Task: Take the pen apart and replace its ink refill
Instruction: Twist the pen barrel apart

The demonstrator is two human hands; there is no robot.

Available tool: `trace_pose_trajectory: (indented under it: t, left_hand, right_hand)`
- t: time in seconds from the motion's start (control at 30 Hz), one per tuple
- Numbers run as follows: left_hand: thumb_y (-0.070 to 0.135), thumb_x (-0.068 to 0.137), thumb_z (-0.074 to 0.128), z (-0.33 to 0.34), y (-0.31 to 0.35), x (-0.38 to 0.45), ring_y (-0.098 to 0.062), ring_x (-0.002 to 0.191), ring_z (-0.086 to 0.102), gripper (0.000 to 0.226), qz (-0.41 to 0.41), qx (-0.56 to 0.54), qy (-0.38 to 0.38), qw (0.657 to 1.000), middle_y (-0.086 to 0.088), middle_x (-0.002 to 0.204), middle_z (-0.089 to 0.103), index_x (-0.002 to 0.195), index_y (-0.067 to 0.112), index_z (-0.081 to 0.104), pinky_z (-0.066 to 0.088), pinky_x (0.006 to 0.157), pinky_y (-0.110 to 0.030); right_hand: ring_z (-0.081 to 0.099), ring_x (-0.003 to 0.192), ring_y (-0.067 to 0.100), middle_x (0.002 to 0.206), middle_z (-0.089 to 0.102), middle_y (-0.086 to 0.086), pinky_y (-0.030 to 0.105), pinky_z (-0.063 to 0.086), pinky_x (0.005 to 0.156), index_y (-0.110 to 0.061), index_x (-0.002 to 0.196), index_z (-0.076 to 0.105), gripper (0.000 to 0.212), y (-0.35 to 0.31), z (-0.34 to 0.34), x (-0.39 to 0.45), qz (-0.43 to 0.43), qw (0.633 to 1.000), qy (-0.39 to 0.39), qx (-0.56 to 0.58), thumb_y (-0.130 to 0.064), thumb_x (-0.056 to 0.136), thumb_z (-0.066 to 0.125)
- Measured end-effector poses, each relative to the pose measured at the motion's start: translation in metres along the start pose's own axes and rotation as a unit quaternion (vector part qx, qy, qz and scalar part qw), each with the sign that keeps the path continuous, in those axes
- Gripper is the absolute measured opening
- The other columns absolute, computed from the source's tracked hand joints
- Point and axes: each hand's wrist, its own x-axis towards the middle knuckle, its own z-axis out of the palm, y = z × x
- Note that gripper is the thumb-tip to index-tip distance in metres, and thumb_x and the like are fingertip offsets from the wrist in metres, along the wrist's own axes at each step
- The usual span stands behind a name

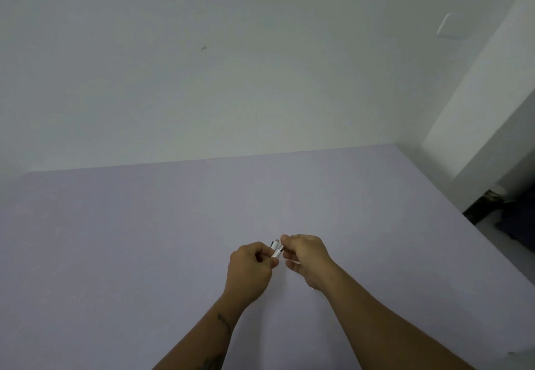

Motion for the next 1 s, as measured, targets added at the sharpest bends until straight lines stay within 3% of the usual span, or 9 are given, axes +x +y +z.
trace_pose_trajectory:
  t: [0.2, 0.33, 0.53, 0.73, 0.9, 1.0]
  left_hand:
    - [0.009, 0.084, 0.070, 0.000, 0.002, 0.000, -0.009, 0.055, 0.052, 0.010, -0.010, -0.004, -0.008, 1.000, 0.003, 0.070, 0.065, 0.081, 0.015, 0.077, 0.043, 0.054, -0.020]
    - [0.010, 0.085, 0.069, -0.001, -0.001, 0.000, -0.010, 0.055, 0.052, 0.011, -0.014, 0.015, -0.010, 1.000, 0.003, 0.070, 0.066, 0.080, 0.017, 0.077, 0.043, 0.053, -0.021]
    - [0.010, 0.084, 0.071, -0.003, 0.000, -0.001, -0.011, 0.054, 0.051, 0.008, -0.011, 0.028, 0.000, 1.000, 0.002, 0.068, 0.066, 0.081, 0.014, 0.077, 0.045, 0.053, -0.023]
    - [0.012, 0.080, 0.073, -0.002, 0.004, -0.005, -0.009, 0.052, 0.052, 0.006, -0.009, 0.026, 0.001, 1.000, 0.003, 0.067, 0.066, 0.077, 0.017, 0.075, 0.045, 0.053, -0.022]
    - [0.011, 0.082, 0.071, -0.001, 0.012, -0.005, -0.014, 0.059, 0.057, 0.008, -0.022, -0.029, -0.015, 0.999, -0.013, 0.072, 0.070, 0.078, 0.016, 0.076, 0.052, 0.061, -0.028]
    - [0.010, 0.086, 0.068, -0.002, 0.014, -0.006, -0.015, 0.058, 0.058, 0.011, -0.034, -0.041, -0.029, 0.998, -0.005, 0.066, 0.067, 0.080, 0.014, 0.076, 0.052, 0.060, -0.027]
  right_hand:
    - [0.068, 0.111, 0.024, 0.116, 0.073, 0.016, 0.034, 0.056, 0.081, -0.004, 0.103, 0.075, 0.020, -0.003, -0.006, 0.000, 0.040, 0.997, -0.060, 0.040, -0.007, 0.100, 0.055]
    - [0.068, 0.106, 0.023, 0.115, 0.072, 0.014, 0.036, 0.054, 0.086, -0.006, 0.108, 0.074, 0.024, 0.000, -0.011, -0.005, 0.069, 0.992, -0.090, 0.058, -0.008, 0.102, 0.050]
    - [0.066, 0.099, 0.026, 0.102, 0.067, 0.011, 0.038, 0.054, 0.081, -0.009, 0.098, 0.070, 0.015, 0.004, -0.012, -0.006, 0.069, 0.996, -0.045, 0.016, -0.023, 0.095, 0.067]
    - [0.068, 0.096, 0.023, 0.104, 0.072, 0.013, 0.032, 0.054, 0.070, -0.007, 0.091, 0.072, 0.011, 0.005, -0.006, -0.006, 0.033, 0.999, -0.017, 0.007, -0.014, 0.095, 0.065]
    - [0.065, 0.118, 0.030, 0.125, 0.069, 0.019, 0.038, 0.054, 0.085, -0.006, 0.101, 0.073, 0.022, -0.002, -0.012, -0.007, 0.050, 0.991, -0.088, 0.092, -0.008, 0.102, 0.051]
    - [0.065, 0.118, 0.033, 0.128, 0.067, 0.020, 0.039, 0.054, 0.089, -0.006, 0.104, 0.073, 0.022, -0.005, -0.013, -0.010, 0.048, 0.988, -0.100, 0.107, -0.009, 0.101, 0.051]
